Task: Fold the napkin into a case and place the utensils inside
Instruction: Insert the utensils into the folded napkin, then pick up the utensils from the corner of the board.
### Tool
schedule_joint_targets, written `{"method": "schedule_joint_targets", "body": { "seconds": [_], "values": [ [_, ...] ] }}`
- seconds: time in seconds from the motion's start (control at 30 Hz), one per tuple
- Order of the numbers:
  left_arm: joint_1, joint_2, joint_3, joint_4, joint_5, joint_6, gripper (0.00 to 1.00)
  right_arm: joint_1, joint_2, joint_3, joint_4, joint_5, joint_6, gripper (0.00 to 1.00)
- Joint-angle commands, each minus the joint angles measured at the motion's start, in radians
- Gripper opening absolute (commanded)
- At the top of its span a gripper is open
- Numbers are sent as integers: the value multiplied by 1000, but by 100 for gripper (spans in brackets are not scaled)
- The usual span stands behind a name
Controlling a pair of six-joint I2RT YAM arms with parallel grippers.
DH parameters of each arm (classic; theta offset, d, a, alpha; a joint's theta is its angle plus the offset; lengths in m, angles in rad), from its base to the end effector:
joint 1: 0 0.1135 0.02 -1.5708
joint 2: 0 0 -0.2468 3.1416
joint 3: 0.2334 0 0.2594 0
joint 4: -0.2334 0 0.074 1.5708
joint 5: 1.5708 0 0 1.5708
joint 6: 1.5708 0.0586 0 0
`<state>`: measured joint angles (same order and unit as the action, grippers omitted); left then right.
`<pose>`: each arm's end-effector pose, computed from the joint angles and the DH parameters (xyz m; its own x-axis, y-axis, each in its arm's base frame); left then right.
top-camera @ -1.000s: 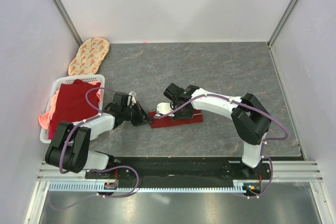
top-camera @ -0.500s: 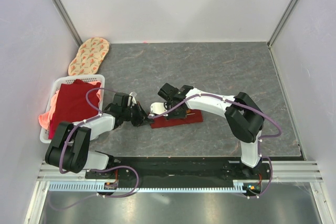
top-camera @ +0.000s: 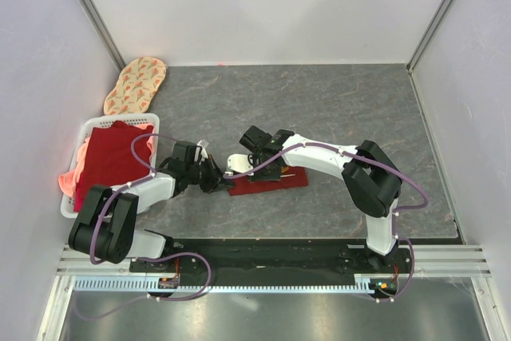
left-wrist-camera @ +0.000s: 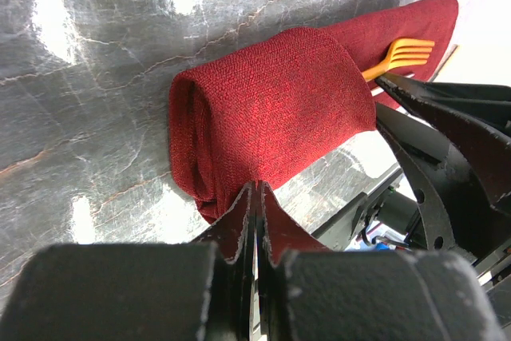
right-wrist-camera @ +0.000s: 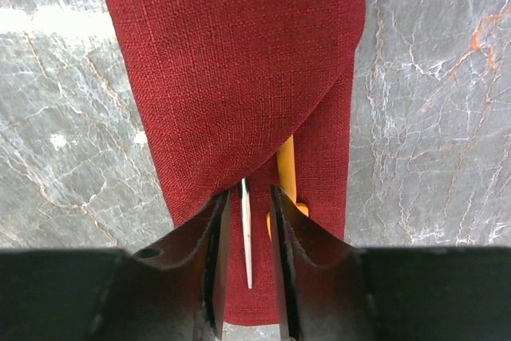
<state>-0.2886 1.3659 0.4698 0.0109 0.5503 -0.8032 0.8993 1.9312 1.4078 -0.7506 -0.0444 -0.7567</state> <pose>0.2336 -0.1013 0.0996 -0.9182 -0.3672 -0.1484 -0.1451 0.6605 -0.7367 0.2433 0.3104 0.1435 0.1099 -0.9641 -0.2418 -0.9830 -0.0694 -0.1699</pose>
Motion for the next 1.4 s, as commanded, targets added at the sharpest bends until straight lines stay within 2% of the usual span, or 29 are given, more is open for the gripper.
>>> {"method": "schedule_joint_targets", "body": {
  "seconds": [0.0,0.2,0.37,0.4,0.43,0.5,0.53,0.57,0.63,0.67,0.73,0.77,0.8,0.87,0.9,0.97,1.1,1.2,1.33,1.37],
  "values": [
    [-4,-19,-2,34,-13,15,2,-8,-60,-15,40,5,16,35],
    [-4,-21,1,34,-16,13,2,-40,-141,-81,40,38,26,39],
    [-6,-57,9,26,-1,18,3,-88,-239,-158,74,47,109,42],
    [-7,-70,16,20,5,19,4,-92,-286,-183,79,64,129,49],
    [-7,-95,21,11,14,27,6,-103,-316,-200,91,67,176,51],
    [-11,-135,32,-5,22,35,14,-124,-408,-249,102,77,236,61],
    [-12,-181,38,-35,22,45,17,-135,-440,-265,114,83,275,96],
    [-17,-203,44,-66,22,50,25,-148,-499,-280,119,133,359,98],
    [-27,-256,76,-97,31,73,32,-175,-563,-329,120,187,446,98],
    [-33,-266,110,-130,39,85,38,-189,-628,-345,125,213,553,98],
    [-64,-284,147,-163,66,123,43,-243,-693,-388,138,424,740,98],
    [-78,-295,185,-176,74,134,46,-259,-745,-397,129,502,946,98],
    [-114,-298,203,-202,80,145,47,-319,-764,-408,107,570,1015,98],
    [-164,-312,245,-221,73,160,48,-397,-802,-421,42,519,1134,98],
    [-220,-312,256,-218,69,165,48,-475,-807,-429,27,477,1199,98],
    [-279,-311,289,-223,60,174,48,-545,-799,-452,11,365,1243,98],
    [-418,-294,311,-221,50,173,47,-744,-773,-535,-1,342,1352,98],
    [-461,-294,308,-215,43,180,46,-842,-758,-607,5,357,1445,98],
    [-474,-303,303,-215,49,203,45,-876,-727,-681,39,351,1550,92],
    [-474,-304,308,-213,53,209,45,-876,-706,-687,45,350,1577,87]
  ]
}}
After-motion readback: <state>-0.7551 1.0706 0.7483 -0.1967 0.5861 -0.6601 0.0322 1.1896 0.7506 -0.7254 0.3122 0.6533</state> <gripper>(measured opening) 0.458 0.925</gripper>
